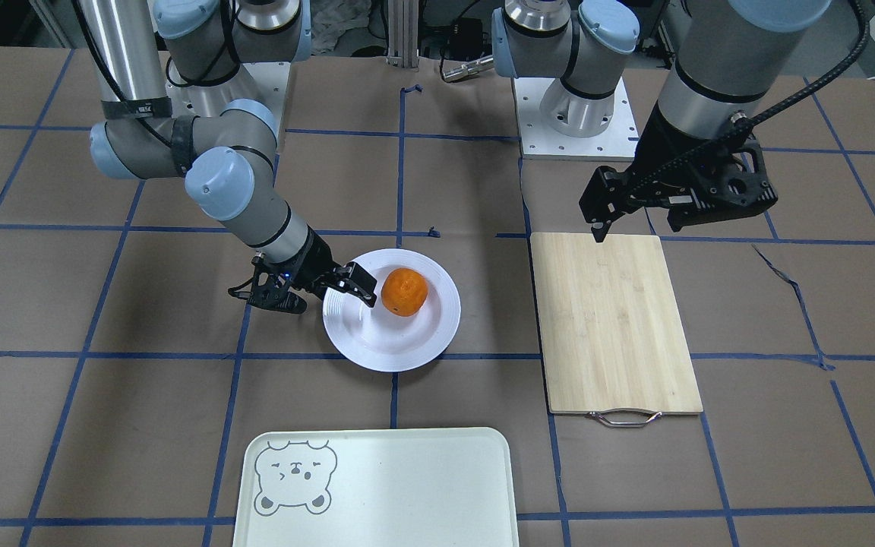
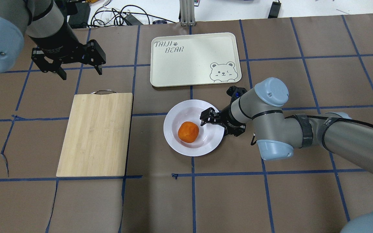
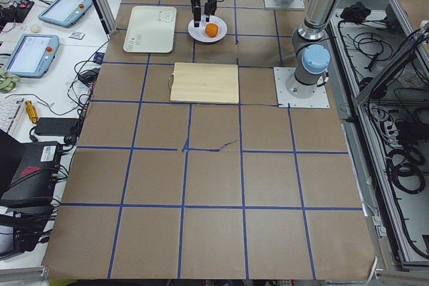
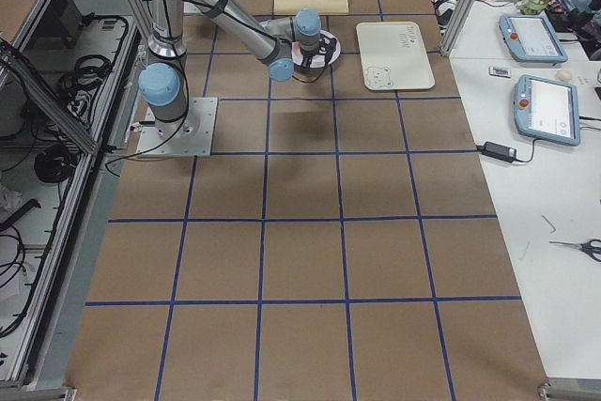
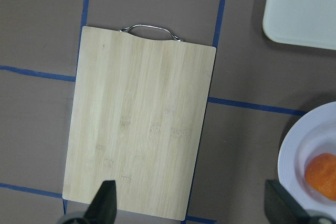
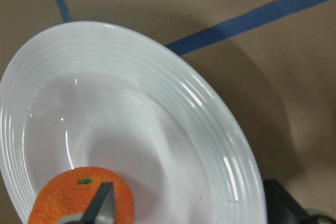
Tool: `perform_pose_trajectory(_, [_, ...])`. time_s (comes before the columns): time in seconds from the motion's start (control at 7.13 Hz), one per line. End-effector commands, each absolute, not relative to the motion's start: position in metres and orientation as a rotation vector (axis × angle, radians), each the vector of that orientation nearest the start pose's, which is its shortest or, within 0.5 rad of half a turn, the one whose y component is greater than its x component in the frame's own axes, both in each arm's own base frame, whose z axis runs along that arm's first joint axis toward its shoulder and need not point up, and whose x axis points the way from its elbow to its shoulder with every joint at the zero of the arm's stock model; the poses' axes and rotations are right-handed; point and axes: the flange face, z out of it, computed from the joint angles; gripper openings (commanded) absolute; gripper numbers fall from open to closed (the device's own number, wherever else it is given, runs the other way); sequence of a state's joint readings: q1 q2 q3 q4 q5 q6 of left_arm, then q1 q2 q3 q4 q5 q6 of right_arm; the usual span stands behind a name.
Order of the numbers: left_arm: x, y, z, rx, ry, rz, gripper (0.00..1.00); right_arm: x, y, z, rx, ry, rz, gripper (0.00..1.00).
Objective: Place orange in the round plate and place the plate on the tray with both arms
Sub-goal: 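Grip the white plate rim with the right gripper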
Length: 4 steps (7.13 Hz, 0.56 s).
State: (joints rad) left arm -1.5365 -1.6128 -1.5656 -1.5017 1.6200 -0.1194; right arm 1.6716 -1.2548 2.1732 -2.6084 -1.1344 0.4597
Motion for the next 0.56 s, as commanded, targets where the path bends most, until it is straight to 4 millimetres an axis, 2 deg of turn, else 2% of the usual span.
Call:
perform_pose_trajectory(0.0, [-0.1113, -0.5141, 0.4751, -0.238, 3.086, -0.048, 1.0, 0.2221, -0.4526, 0.17, 0.474, 2.655, 0.038, 0.96])
perform_pose_trajectory(0.42, [-0.1099, -0.5105, 0.4729, -0.238, 3.078, -0.041, 1.0, 0.2224, -0.4489, 0.1636, 0.478, 2.651, 0.063, 0.89])
